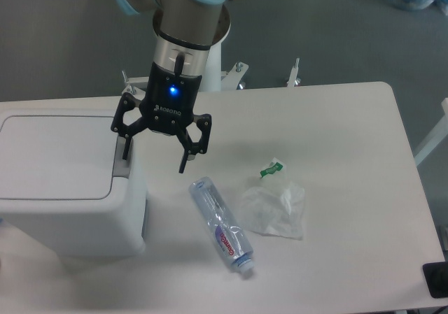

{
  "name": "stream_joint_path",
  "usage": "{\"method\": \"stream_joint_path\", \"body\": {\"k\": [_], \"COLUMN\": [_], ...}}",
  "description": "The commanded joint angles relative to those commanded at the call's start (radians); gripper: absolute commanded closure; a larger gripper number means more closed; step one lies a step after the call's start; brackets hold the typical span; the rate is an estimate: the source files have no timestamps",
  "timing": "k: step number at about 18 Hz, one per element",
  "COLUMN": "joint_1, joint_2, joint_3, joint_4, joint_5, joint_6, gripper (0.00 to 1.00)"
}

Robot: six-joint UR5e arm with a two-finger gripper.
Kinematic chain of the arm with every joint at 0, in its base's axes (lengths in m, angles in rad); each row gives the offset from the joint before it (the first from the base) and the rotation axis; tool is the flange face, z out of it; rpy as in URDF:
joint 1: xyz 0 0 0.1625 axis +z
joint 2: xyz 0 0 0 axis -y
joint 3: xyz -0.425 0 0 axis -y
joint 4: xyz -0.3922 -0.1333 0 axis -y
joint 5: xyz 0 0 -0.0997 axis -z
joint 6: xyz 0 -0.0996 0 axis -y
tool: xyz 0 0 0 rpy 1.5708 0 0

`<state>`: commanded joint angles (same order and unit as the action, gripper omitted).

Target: Open the trash can

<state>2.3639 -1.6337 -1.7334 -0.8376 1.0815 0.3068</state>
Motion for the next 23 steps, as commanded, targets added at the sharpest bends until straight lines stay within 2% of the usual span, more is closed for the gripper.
{"method": "stream_joint_path", "body": {"k": [23], "joint_1": [0.0], "joint_2": [0.002], "joint_3": [-0.018], "joint_4": [0.002], "joint_5": [0.002], "joint_6": [0.0], "gripper": [0.0]}}
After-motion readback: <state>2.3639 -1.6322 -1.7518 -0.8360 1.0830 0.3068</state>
